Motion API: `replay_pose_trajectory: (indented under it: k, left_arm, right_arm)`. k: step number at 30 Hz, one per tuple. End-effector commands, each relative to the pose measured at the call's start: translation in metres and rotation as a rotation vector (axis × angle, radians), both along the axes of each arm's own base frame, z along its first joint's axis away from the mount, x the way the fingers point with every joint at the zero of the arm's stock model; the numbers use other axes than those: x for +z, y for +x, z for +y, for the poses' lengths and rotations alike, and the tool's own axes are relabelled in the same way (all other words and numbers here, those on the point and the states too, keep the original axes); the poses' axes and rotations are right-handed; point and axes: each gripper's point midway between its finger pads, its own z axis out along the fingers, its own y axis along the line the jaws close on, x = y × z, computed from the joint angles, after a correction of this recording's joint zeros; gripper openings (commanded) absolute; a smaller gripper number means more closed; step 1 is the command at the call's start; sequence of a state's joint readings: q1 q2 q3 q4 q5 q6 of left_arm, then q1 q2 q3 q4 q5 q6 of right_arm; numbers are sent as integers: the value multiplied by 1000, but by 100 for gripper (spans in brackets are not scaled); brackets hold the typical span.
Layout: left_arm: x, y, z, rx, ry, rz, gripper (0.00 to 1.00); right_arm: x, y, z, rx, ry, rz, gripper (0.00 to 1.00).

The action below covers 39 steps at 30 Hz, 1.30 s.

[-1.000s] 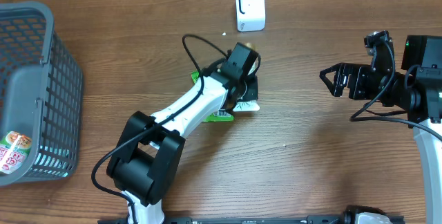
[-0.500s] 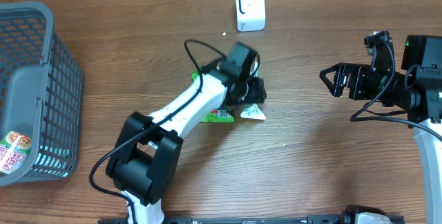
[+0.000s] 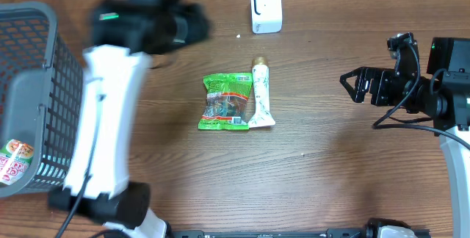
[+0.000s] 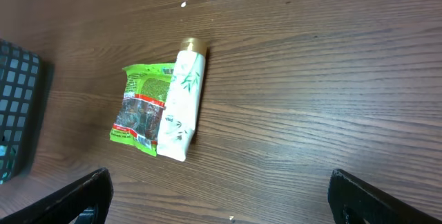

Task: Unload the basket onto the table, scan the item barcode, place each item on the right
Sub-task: 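Return the left gripper into the basket toward the cup noodle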

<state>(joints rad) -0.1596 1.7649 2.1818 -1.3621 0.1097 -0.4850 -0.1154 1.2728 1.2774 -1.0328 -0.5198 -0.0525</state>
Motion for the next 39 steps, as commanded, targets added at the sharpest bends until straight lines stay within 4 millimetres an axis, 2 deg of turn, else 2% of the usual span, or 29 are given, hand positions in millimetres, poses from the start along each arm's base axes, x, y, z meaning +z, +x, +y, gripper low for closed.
replay_pose_trajectory:
  k: [1, 3, 5, 10, 12, 17, 22, 29, 35, 39]
  left_arm:
    - [58, -23, 87, 204, 148, -140, 64]
    - [73, -43, 134, 326, 175, -160, 65]
    - [79, -61, 169, 430, 182, -160, 66]
    - [70, -111, 261, 718, 199, -78, 68]
    - [61, -130, 290, 815, 187, -33, 69]
    - [36, -155, 339, 942, 136, 60, 68]
    - [8, -166, 363, 998, 85, 156, 66]
    - [-20, -162, 383, 1019, 77, 238, 65]
    - [-24, -165, 399, 1047, 88, 232, 66]
    - [-24, -179, 411, 1087, 103, 237, 68]
  right_arm:
    - [11, 3, 1, 8, -5, -34, 100]
    - [11, 3, 1, 8, -5, -35, 100]
    - [11, 3, 1, 8, -5, -35, 100]
    - [11, 3, 1, 6, -3, -33, 100]
    - [11, 3, 2, 8, 1, -33, 100]
    - [11, 3, 2, 8, 0, -33, 100]
    - [11, 3, 2, 8, 0, -33, 100]
    - [10, 2, 2, 8, 0, -29, 100]
    - [10, 2, 2, 8, 0, -30, 100]
    - [11, 3, 2, 8, 0, -34, 100]
